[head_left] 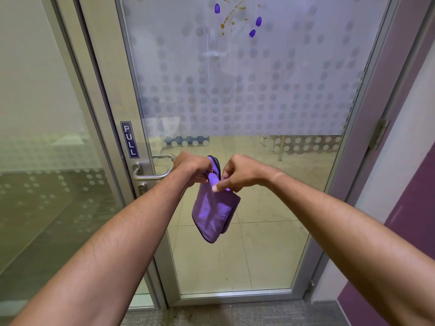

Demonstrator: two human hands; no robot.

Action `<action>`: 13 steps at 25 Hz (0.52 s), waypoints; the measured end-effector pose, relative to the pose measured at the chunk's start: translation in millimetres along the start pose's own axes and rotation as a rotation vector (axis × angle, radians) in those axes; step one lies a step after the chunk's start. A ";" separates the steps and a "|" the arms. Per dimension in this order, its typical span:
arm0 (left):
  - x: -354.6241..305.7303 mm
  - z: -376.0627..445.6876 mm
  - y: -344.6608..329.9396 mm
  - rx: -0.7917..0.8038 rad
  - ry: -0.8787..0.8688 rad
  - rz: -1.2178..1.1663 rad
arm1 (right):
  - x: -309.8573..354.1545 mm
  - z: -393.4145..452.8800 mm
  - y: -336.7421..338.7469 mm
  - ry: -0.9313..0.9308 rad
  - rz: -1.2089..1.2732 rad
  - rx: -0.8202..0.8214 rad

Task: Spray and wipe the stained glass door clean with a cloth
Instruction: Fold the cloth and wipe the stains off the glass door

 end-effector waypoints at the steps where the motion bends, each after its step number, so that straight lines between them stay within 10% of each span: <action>1: -1.6 -0.7 2.6 -0.023 0.004 -0.015 | 0.6 0.8 -1.9 0.003 -0.067 -0.017; 8: -8.9 -4.8 13.6 -0.013 -0.064 -0.032 | 27.0 2.6 39.2 0.082 -0.363 -0.123; 13: -50.9 -15.8 16.1 -0.075 -0.524 0.396 | 36.4 -0.5 64.5 0.079 -0.425 -0.105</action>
Point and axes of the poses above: each hand's wrist, its own z-axis towards the middle knuckle, its own y-axis out of the back of the hand, x = y × z, the point moved 10 cm from there along z, towards the middle knuckle, and after that the axes turned 12 degrees about z, right-handed, at the moved point
